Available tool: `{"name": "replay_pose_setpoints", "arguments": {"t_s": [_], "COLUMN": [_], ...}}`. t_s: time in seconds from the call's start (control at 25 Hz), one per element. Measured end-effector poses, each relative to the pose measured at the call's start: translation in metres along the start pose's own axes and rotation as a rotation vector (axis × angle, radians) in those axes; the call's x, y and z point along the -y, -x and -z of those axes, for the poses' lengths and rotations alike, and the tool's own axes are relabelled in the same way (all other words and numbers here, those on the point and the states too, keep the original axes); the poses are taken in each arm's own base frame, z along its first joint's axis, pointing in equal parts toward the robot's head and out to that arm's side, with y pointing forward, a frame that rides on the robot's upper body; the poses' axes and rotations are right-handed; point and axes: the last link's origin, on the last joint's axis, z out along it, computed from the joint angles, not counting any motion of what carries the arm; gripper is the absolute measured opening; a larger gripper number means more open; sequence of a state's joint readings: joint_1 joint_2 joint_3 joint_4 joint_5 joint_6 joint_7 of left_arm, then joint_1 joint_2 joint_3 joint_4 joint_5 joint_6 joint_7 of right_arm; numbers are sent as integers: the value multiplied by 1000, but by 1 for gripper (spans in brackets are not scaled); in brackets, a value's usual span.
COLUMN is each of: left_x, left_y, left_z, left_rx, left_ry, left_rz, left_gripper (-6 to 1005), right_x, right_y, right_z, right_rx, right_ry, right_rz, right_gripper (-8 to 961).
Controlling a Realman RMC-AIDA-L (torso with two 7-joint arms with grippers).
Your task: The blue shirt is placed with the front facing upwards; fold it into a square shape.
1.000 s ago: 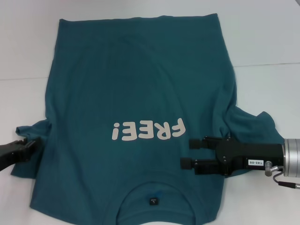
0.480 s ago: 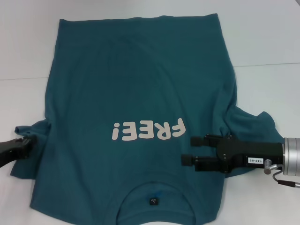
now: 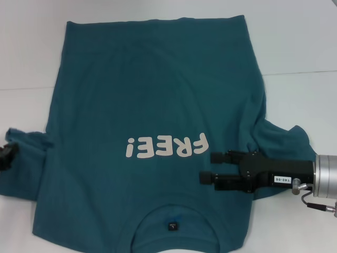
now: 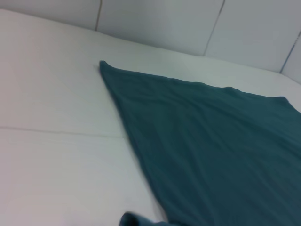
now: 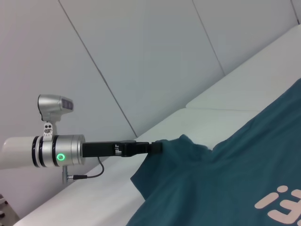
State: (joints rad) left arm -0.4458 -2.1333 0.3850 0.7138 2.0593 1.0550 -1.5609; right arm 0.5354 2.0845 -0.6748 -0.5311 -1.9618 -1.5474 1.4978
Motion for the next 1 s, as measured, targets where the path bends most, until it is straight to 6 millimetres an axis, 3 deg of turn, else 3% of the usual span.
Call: {"name": "replay_pose_setpoints", "arguments": {"t_s": [0.48, 1.0], "left_x": [10, 13], "left_y": [-28, -40], "left_z": [-3, -6], "left_rx": [-15, -10], "left_ry": [-44, -78], "left_rz": [-89, -153], "left_gripper": [32, 32], "right_x": [0, 0], "right_y": [1, -1], "right_z": [-4, -5], "right_rx": [11, 10], "right_ry": [0, -1], "right_rz": [-12, -23], "right_gripper": [916, 915]}}
